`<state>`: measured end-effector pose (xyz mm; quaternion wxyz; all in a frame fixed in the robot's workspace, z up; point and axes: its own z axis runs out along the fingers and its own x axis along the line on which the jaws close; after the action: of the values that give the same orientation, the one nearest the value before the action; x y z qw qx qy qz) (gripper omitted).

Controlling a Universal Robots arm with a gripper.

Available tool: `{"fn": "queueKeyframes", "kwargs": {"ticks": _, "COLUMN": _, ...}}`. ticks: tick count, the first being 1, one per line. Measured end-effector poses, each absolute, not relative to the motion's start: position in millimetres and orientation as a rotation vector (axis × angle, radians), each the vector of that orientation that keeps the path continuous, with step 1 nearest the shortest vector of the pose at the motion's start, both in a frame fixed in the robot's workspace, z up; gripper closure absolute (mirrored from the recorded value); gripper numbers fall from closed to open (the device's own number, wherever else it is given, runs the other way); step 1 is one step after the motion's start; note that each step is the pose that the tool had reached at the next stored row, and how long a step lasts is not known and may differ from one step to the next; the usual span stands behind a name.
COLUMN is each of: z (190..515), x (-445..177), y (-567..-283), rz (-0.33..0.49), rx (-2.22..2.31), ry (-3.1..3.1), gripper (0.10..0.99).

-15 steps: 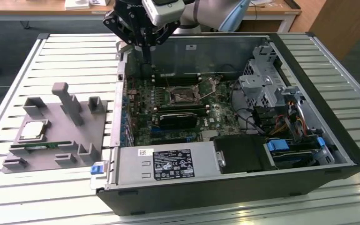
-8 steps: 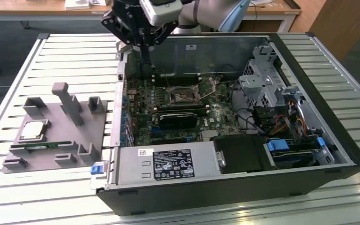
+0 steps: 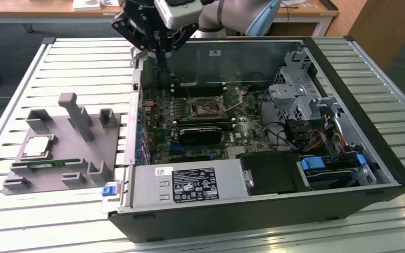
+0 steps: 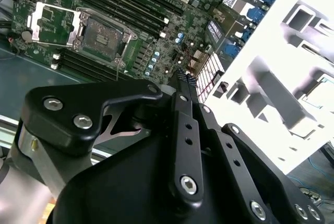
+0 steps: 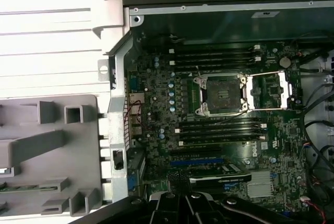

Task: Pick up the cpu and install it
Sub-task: 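Reach for the cpu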

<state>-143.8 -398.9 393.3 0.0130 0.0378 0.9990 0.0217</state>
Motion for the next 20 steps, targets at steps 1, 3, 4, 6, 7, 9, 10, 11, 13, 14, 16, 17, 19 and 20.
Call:
{"fn": "queueKeyframes", "kwargs": {"ticks": 1, "z": 393.3, "x": -144.2, "y": -398.9, "rz": 0.068, "rx": 0.118, "ry": 3.112, "gripper": 0.98}}
{"fn": "queueKeyframes", "kwargs": {"ticks": 3, "z": 393.2, "x": -145.0, "y": -398.9, "rz": 0.068, "rx": 0.118, "ry": 3.112, "gripper": 0.98}}
{"fn": "queueKeyframes", "kwargs": {"ticks": 4, "z": 393.2, "x": -145.4, "y": -398.9, "rz": 0.068, "rx": 0.118, "ry": 3.112, "gripper": 0.98}}
{"fn": "queueKeyframes", "kwargs": {"ticks": 6, "z": 393.2, "x": -146.2, "y": -398.9, "rz": 0.068, "rx": 0.118, "ry": 3.112, "gripper": 0.98}}
{"fn": "queueKeyframes", "kwargs": {"ticks": 7, "z": 393.2, "x": -146.6, "y": -398.9, "rz": 0.068, "rx": 0.118, "ry": 3.112, "gripper": 0.98}}
{"fn": "queueKeyframes", "kwargs": {"ticks": 9, "z": 393.2, "x": -147.4, "y": -398.9, "rz": 0.068, "rx": 0.118, "ry": 3.112, "gripper": 0.98}}
{"fn": "queueKeyframes", "kwargs": {"ticks": 10, "z": 393.2, "x": -147.8, "y": -398.9, "rz": 0.068, "rx": 0.118, "ry": 3.112, "gripper": 0.98}}
{"fn": "queueKeyframes", "kwargs": {"ticks": 11, "z": 393.2, "x": -148.2, "y": -398.9, "rz": 0.068, "rx": 0.118, "ry": 3.113, "gripper": 0.98}}
{"fn": "queueKeyframes", "kwargs": {"ticks": 13, "z": 393.2, "x": -149.0, "y": -398.9, "rz": 0.068, "rx": 0.118, "ry": 3.112, "gripper": 0.98}}
{"fn": "queueKeyframes", "kwargs": {"ticks": 14, "z": 393.2, "x": -149.4, "y": -398.9, "rz": 0.068, "rx": 0.118, "ry": 3.112, "gripper": 0.98}}
{"fn": "queueKeyframes", "kwargs": {"ticks": 16, "z": 393.2, "x": -150.1, "y": -398.9, "rz": 0.068, "rx": 0.118, "ry": 3.112, "gripper": 0.98}}
{"fn": "queueKeyframes", "kwargs": {"ticks": 17, "z": 393.2, "x": -150.4, "y": -398.9, "rz": 0.068, "rx": 0.118, "ry": 3.112, "gripper": 0.98}}
{"fn": "queueKeyframes", "kwargs": {"ticks": 19, "z": 393.2, "x": -151.2, "y": -398.9, "rz": 0.068, "rx": 0.118, "ry": 3.112, "gripper": 0.98}}
{"fn": "queueKeyframes", "kwargs": {"ticks": 20, "z": 393.2, "x": -151.7, "y": -398.9, "rz": 0.068, "rx": 0.118, "ry": 3.112, "gripper": 0.98}}
